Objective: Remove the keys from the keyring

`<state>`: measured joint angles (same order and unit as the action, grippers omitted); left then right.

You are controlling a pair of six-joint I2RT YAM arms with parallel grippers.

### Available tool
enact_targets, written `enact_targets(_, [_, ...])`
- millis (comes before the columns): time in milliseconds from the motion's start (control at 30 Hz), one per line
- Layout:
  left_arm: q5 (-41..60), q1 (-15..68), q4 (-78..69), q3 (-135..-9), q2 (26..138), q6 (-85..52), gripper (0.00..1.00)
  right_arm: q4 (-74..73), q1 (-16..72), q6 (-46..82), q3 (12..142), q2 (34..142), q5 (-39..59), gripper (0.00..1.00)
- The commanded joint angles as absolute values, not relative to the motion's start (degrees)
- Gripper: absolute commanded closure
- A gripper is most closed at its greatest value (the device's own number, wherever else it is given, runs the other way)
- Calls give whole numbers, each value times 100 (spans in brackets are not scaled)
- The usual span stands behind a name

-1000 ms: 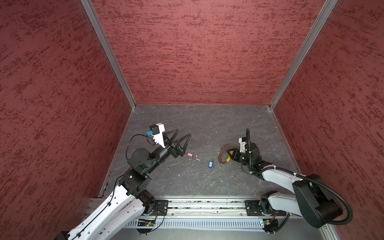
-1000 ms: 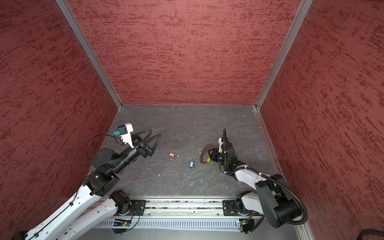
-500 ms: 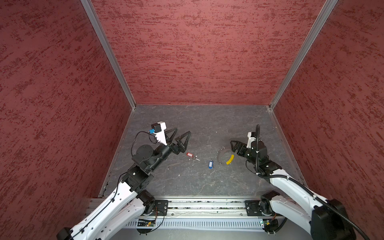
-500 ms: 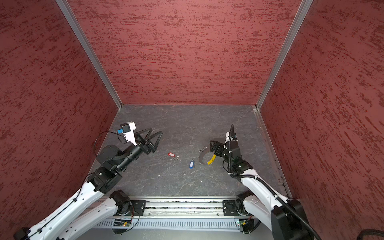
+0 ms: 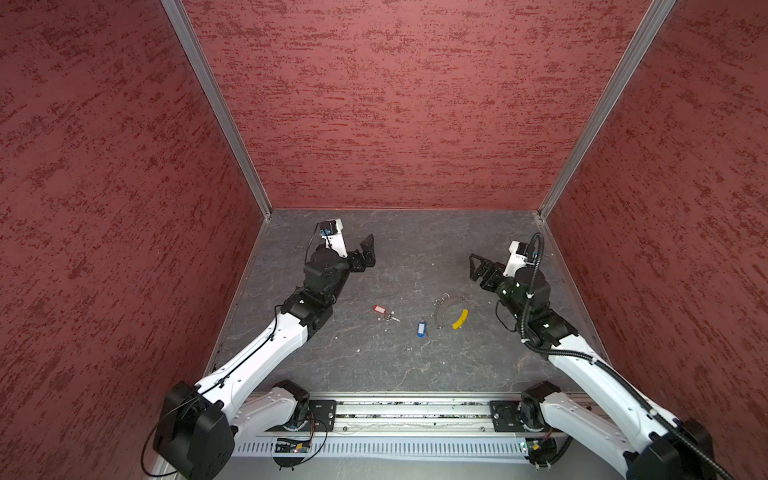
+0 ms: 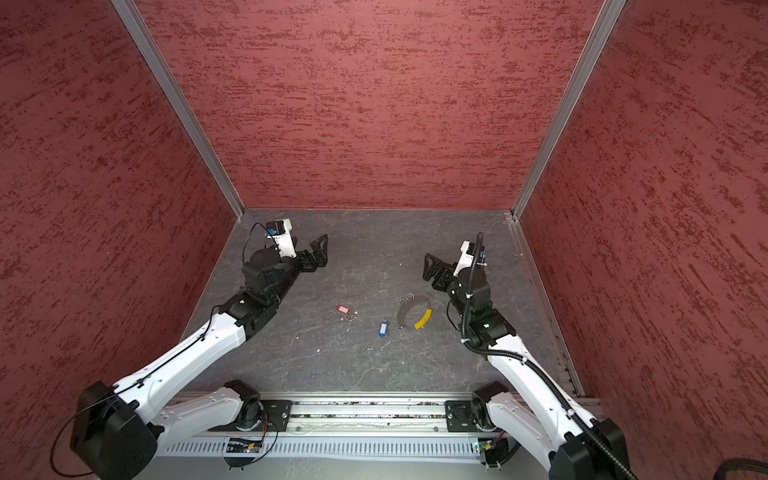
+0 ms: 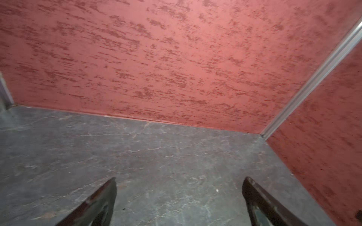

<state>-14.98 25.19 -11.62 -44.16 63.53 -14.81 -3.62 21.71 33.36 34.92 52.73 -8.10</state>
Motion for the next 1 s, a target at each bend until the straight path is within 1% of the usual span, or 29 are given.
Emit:
enact_targets(0, [-1971,1867,-1690,-4284,6617,-1069,1,-563,2196,3120,3695,5247,-1230,1])
enact_targets(67, [-2259,1374,-1190,-4496,6976,-1146,1,-521,2191,3011,3773,5255,-1369,1])
enact_targets(167, [-2348,709,-738,-4596,7498,-1245,1,-457,2197,2736,3840,5251,-1655,1])
enact_targets(333, [-2533,134,-487,-4437,8186,-1111,1,-667,2196,2514,3646,5088,-1934,1])
enact_targets(400, [-2535,51,-777,-4205,8270,-1067,1,-808,2193,2506,3549,5022,-2024,1])
enact_targets(533, [-2072,-67,-2239,-3375,8244,-778,1,-957,2188,2420,3480,5066,-2065,1])
enact_targets(667, [-1460,-88,-3177,-3022,8415,-467,1,-1095,2180,2297,3507,5226,-2016,1])
enact_targets(767, [-1123,-48,-3830,-2801,8591,-268,1,-1292,2145,2110,3489,5350,-1788,1])
enact_targets(833, [-1026,40,-3817,-2831,8626,-111,1,-1351,2128,2034,3493,5402,-1702,1])
enact_targets(967, [-527,-27,-4008,-2697,8592,-37,1,-1635,2051,1897,3344,5433,-1625,1])
